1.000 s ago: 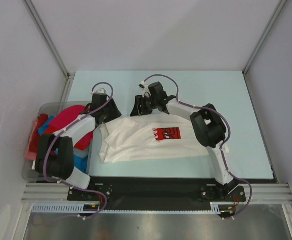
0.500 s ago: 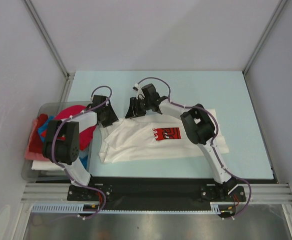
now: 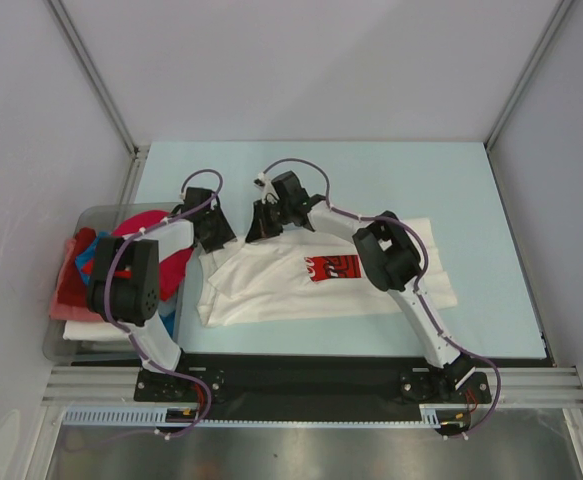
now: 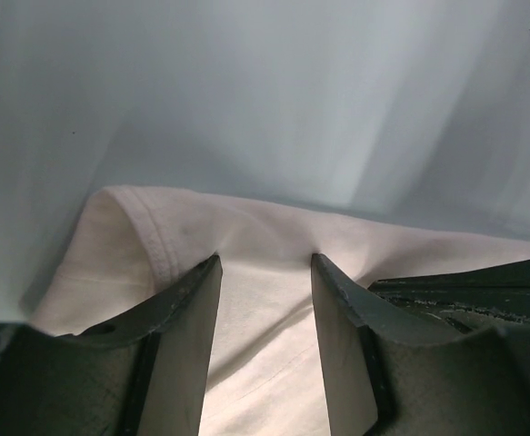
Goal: Fold and stack the t-shirts
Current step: Fold the tshirt
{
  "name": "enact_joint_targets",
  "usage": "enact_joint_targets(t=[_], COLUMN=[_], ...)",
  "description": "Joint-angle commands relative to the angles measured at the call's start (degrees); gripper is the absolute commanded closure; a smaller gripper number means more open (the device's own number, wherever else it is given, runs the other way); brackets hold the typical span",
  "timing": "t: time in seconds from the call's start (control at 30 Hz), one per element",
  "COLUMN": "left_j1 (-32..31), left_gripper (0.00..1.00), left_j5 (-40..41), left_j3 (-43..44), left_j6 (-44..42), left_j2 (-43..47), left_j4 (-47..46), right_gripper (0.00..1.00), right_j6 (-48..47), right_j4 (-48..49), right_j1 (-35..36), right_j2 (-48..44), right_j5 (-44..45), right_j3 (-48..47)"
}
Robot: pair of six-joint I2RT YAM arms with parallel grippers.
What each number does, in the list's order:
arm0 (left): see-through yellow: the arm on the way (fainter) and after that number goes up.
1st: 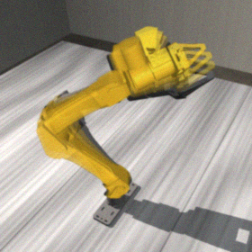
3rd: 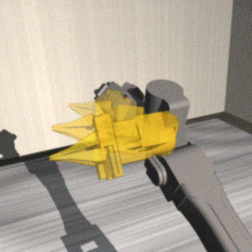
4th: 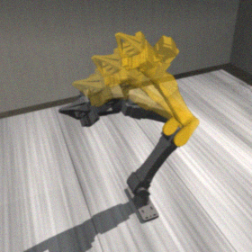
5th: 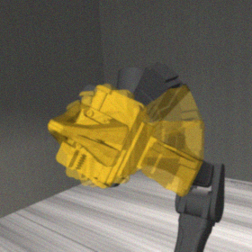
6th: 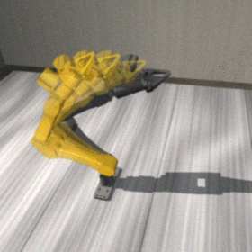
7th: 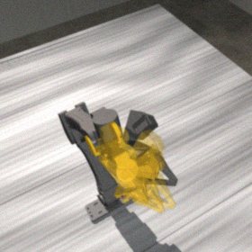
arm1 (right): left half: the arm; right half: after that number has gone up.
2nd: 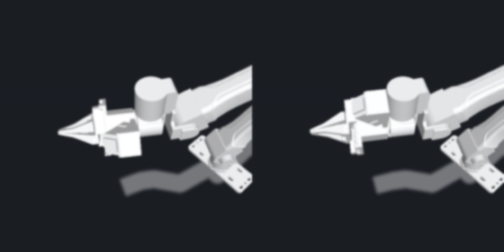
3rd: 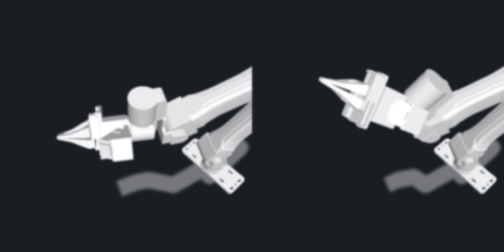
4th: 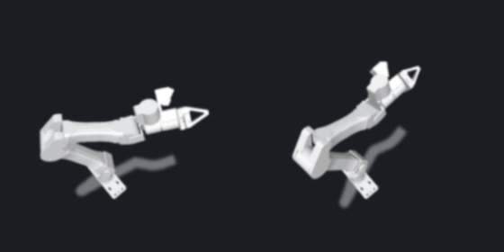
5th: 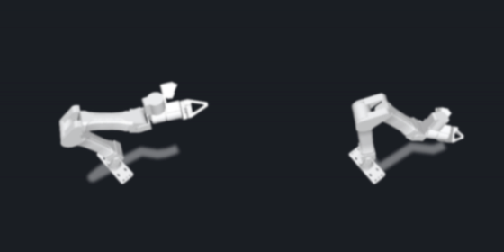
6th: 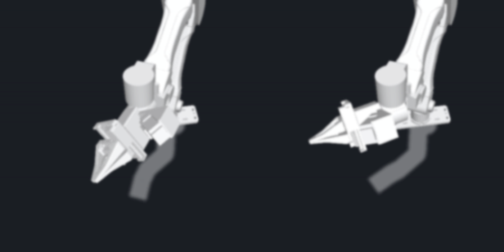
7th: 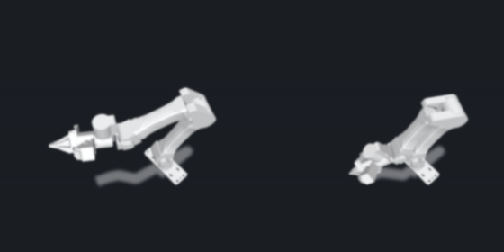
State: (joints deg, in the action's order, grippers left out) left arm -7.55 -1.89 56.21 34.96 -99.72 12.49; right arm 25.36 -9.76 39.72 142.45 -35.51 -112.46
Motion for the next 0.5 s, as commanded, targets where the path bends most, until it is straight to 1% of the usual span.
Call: enact_joint_targets(t=[0.0,0.13,0.17,0.3,0.37,0.4,0.47], left_j1=[1.14,1.14,1.14,1.14,1.14,1.14,1.14], left_gripper=[0.49,0.5,0.5,0.49,0.5,0.49,0.49], left_j5=[3.56,3.65,4.0,5.05,5.41,5.58,5.67], left_j3=[1.54,2.41,2.59,2.95,3.03,3.03,3.21], left_j6=[-1.21,-1.56,-1.65,-2.09,-2.09,-2.09,-2.09], left_j2=[-1.79,-2.32,-2.58,-2.58,-2.58,-2.67,-2.76], left_j4=[1.04,1.13,1.39,1.75,1.92,1.92,2.01], right_gripper=[1.0,1.0,1.0,1.0,1.0,1.0,1.0], right_j6=[-0.58,1.18,1.26,0.74,1.53,1.88,1.79], right_j4=[0.96,6.4,6.85,8.09,11.15,12.04,13.1], right_j1=[0.18,0.88,0.97,2.11,2.37,2.64,3.34], right_j2=[-5.33,-11.57,-14.11,-19.91,-21.94,-24.13,-26.16], right_j5=[-1.23,-2.28,-2.03,-0.88,-0.7,-0.79,0.17], right_j3=[2.06,11.2,14.52,22.36,26.23,29.64,32.21])
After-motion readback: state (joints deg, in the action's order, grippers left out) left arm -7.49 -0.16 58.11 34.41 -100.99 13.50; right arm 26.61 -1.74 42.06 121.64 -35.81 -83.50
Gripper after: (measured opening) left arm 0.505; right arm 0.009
